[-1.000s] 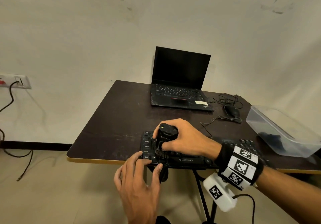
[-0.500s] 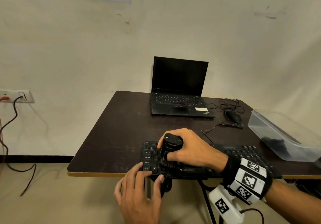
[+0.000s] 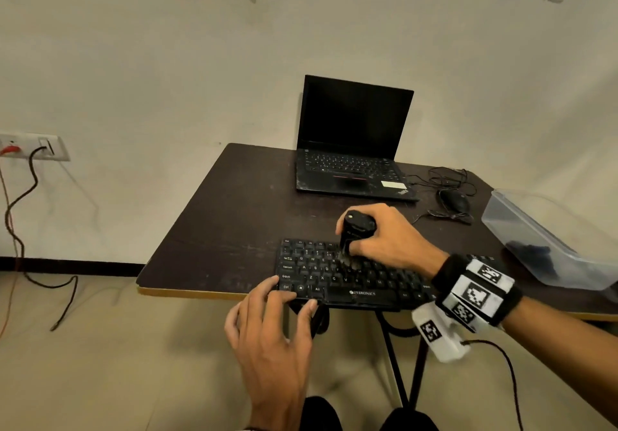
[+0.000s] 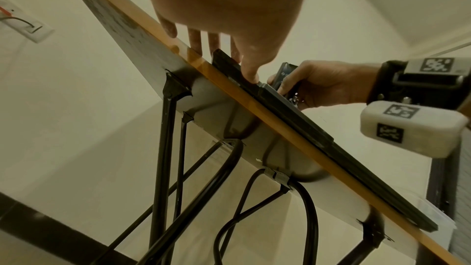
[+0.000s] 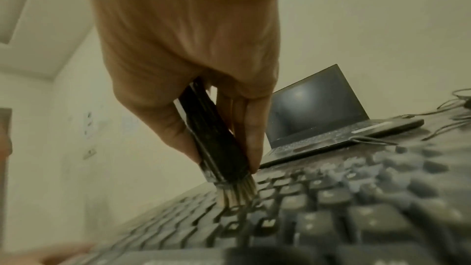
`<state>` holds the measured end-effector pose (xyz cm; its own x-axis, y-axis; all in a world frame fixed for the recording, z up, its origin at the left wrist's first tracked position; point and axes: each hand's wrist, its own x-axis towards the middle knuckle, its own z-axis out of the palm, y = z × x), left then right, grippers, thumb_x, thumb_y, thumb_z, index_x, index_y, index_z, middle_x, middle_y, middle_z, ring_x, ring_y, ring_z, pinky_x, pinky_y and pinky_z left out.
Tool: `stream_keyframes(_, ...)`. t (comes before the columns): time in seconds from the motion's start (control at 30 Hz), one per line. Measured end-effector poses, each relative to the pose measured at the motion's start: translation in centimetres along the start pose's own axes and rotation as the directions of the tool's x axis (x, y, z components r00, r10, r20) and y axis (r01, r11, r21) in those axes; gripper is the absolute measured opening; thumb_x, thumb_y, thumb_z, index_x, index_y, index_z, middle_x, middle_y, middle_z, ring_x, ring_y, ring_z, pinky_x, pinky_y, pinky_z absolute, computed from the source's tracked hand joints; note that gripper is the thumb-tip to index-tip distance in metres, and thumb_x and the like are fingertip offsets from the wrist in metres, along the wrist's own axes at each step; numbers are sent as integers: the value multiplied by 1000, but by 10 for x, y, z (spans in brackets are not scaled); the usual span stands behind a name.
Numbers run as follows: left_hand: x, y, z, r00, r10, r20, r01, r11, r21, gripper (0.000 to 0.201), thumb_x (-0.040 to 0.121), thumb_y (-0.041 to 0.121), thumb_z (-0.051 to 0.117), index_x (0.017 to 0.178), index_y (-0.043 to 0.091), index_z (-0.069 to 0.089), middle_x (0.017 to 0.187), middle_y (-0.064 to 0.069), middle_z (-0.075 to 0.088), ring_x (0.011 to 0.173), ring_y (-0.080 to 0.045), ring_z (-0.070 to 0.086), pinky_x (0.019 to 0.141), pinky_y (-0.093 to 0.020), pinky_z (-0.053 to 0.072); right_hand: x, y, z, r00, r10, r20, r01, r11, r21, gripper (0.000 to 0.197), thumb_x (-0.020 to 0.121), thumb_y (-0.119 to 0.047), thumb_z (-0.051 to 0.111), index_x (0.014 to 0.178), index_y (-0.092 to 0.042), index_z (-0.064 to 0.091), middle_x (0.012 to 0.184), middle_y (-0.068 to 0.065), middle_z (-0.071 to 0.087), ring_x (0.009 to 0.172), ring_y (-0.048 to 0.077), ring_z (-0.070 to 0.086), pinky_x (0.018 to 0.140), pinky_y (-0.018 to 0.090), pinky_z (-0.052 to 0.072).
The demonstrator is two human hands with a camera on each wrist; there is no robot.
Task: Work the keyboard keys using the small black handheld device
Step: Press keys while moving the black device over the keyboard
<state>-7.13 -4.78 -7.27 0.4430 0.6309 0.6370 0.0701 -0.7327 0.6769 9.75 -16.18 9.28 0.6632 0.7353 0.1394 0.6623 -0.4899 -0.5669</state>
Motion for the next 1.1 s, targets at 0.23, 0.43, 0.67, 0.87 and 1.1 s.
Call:
stream_keyframes(0.23, -2, 2, -1, 1000, -14, 1, 14, 1000, 11, 25, 85, 43, 78, 99, 24, 70, 130, 6, 67, 118, -19, 64, 104, -53, 41, 1, 4, 1, 999, -7, 39, 6, 1000, 14, 32, 77, -5, 78, 89, -35, 75, 85, -9, 76, 66, 4, 65, 70, 31, 52)
stream_keyframes(0.43, -1, 5, -3, 1000, -16, -1, 16, 1000, 3, 23, 88, 42, 77, 98, 23, 69, 130, 7, 66, 119, -18, 63, 103, -55, 41, -5, 3, 3, 990, -54, 131, 44, 996, 72, 31, 78, -1, 79, 92, -29, 76, 87, -1, 76, 68, 23, 67, 71, 40, 57)
stream_keyframes(0.67, -2, 6, -6, 1000, -8, 14, 8, 1000, -1, 25, 91, 44, 75, 102, 22, 70, 130, 5, 65, 125, -18, 62, 106, -55, 39, -11, -8, -2, 992, -103, 71, 105, 994, -21, 30, 76, -8, 74, 90, -35, 74, 90, -5, 76, 81, 24, 71, 81, 46, 61)
stream_keyframes(0.87, -1, 6, -6, 1000, -5, 3, 5, 1000, -11, 24, 91, 41, 77, 102, 22, 69, 131, 5, 65, 123, -18, 62, 107, -54, 39, -70, -11, -8, 976, -201, -79, 209, 973, 101, 38, 80, 9, 74, 101, -23, 76, 100, -3, 79, 92, 23, 76, 85, 52, 60)
stream_keyframes(1.1, -2, 7, -6, 1000, -13, -5, 13, 1000, -5, 24, 91, 40, 78, 102, 21, 67, 131, 5, 65, 123, -18, 62, 107, -50, 38, -121, 16, 34, 942, -311, -124, 319, 946, 52, 45, 76, 6, 76, 106, -28, 76, 103, -5, 79, 91, 36, 78, 75, 50, 59)
